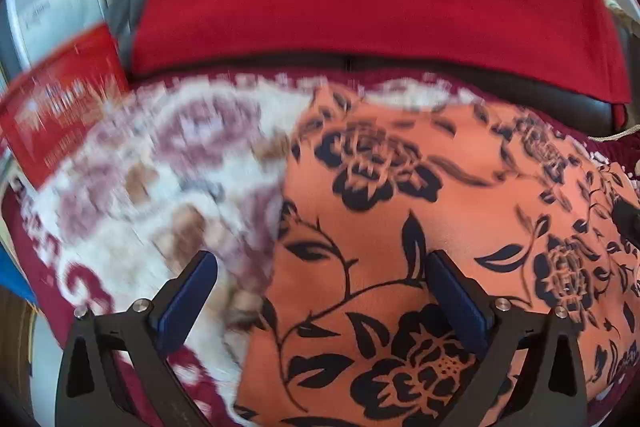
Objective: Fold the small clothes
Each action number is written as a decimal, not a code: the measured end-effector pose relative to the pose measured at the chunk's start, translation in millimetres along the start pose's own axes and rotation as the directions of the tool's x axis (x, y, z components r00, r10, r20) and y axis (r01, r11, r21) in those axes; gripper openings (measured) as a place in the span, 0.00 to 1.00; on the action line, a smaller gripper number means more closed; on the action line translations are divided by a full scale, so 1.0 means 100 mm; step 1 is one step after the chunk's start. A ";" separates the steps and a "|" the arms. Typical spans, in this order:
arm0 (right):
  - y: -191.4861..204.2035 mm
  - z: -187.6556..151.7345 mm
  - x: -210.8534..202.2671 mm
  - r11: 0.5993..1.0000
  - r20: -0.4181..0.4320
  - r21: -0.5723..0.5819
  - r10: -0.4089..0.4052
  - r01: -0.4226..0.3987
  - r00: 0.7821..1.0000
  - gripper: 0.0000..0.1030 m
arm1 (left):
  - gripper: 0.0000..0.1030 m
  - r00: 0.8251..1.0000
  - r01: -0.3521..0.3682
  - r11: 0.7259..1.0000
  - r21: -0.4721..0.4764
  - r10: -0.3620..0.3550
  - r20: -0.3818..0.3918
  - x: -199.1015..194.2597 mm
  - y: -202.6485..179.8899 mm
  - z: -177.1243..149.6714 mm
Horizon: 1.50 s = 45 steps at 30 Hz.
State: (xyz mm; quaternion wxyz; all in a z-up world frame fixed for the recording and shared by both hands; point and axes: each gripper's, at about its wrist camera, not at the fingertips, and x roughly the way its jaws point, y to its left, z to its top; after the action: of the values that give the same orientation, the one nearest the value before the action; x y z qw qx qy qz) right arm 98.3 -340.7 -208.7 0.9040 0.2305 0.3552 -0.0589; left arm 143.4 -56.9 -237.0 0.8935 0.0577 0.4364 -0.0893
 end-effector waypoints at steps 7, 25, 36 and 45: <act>0.19 0.09 0.63 0.994 -0.136 -0.086 -0.072 0.060 0.988 0.49 | 1.00 0.999 0.018 1.000 -0.009 -0.017 0.030 -0.09 0.03 -0.02; 0.28 0.53 0.74 0.999 -0.086 -0.049 -0.006 0.002 0.996 0.49 | 1.00 0.997 -0.062 0.998 -0.001 0.062 0.039 -0.01 0.19 0.10; -0.45 0.16 -0.62 0.973 0.088 -0.017 -0.227 0.229 0.970 0.49 | 1.00 0.990 -0.007 0.999 0.054 0.000 0.144 -0.42 0.04 -0.09; -1.19 -0.27 -0.61 0.939 -0.136 0.075 -0.323 0.335 0.936 0.49 | 1.00 0.986 -0.022 0.996 0.087 0.008 0.164 -0.54 -0.06 -0.19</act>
State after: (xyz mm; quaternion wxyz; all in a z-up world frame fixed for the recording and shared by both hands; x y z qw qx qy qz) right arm 5.0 -437.3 -229.7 0.8457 0.2146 0.4401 -0.2124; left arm 94.5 -53.8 -206.3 0.9235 0.0929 0.3566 -0.1062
